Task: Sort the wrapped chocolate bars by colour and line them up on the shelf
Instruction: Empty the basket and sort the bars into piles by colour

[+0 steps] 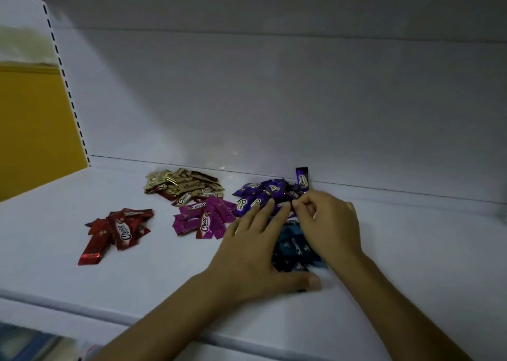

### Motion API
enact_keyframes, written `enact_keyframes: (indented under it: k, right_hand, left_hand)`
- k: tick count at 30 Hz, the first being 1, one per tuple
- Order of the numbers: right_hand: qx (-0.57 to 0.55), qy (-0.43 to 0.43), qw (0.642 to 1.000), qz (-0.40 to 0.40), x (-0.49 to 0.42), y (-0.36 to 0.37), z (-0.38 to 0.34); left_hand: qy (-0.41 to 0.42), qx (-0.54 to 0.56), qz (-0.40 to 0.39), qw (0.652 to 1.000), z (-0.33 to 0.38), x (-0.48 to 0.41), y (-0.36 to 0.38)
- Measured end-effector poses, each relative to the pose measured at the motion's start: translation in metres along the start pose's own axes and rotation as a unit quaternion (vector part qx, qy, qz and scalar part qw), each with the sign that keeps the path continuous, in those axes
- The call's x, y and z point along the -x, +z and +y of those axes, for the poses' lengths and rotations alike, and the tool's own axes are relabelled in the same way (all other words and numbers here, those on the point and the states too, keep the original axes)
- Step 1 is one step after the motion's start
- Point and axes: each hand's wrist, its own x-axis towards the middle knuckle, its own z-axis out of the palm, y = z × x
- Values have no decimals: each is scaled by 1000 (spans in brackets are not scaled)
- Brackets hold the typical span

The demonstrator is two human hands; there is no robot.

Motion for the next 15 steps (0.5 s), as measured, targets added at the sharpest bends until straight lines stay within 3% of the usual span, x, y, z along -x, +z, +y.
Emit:
enact_keyframes:
  k: [2,5,7,15]
  right_hand:
    - [-17,28,999,-16,1,3,8]
    - [-121,89,983,-103,4,10,12]
    - [-102,84,980,-146,7,15,14]
    - [-181,84,969,-145,9,10,14]
  left_hand:
    - [-17,-27,-37,999,0,1,13]
    - [-30,-16,-36,999,-1,0,24]
    - [-27,-21,-23,999,-3,0,26]
    - [-34,-28,26,999,0,4,23]
